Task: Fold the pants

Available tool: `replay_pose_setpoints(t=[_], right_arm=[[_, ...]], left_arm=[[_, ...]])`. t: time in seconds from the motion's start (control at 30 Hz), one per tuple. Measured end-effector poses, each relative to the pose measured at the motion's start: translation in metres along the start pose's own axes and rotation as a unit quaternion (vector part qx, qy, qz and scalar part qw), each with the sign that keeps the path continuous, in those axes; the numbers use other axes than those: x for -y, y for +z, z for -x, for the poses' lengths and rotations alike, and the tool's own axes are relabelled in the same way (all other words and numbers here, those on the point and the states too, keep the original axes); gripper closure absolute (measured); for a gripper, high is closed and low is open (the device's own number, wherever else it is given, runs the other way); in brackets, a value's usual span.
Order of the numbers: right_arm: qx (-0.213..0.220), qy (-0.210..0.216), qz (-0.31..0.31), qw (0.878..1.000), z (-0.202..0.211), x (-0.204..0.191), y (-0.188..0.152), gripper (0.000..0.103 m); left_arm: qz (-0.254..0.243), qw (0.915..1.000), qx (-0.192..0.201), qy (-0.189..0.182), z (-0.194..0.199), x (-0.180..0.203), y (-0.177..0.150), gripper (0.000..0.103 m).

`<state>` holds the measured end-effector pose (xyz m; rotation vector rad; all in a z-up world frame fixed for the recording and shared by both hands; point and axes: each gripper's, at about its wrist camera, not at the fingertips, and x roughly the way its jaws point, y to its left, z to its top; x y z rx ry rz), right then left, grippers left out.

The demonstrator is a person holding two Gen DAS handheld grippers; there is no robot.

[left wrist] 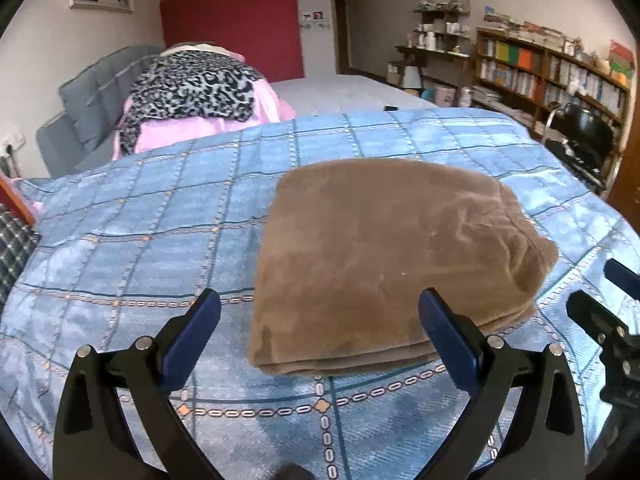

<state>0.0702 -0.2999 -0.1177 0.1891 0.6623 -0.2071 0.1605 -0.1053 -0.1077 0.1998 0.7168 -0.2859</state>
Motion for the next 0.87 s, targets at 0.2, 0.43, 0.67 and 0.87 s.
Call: replay_pose_setpoints(t=[0.2, 0.43, 0.67, 0.87], right_arm=[[-0.002, -0.001, 0.015, 1.0, 0.001, -0.007, -0.002, 0.007], [-0.008, -0.002, 0.017, 1.0, -0.003, -0.009, -0.004, 0.007], [-0.016, -0.006, 0.009, 1.0, -0.009, -0.005, -0.007, 0.007], [-0.036, -0.012, -0.005, 0.999, -0.023, 0.006, -0.013, 0.007]], left_arm=[[0.006, 0.9997, -0.023, -0.008, -0.002, -0.001, 0.001, 0.003], [-0.004, 0.9999, -0.01, -0.009, -0.001, 0.0, -0.002, 0.003], [-0.009, 0.9999, -0.013, -0.003, -0.005, 0.001, -0.002, 0.003], [0.023, 0.9979, -0.059, 0.014, -0.034, -0.022, -0.01, 0.003]])
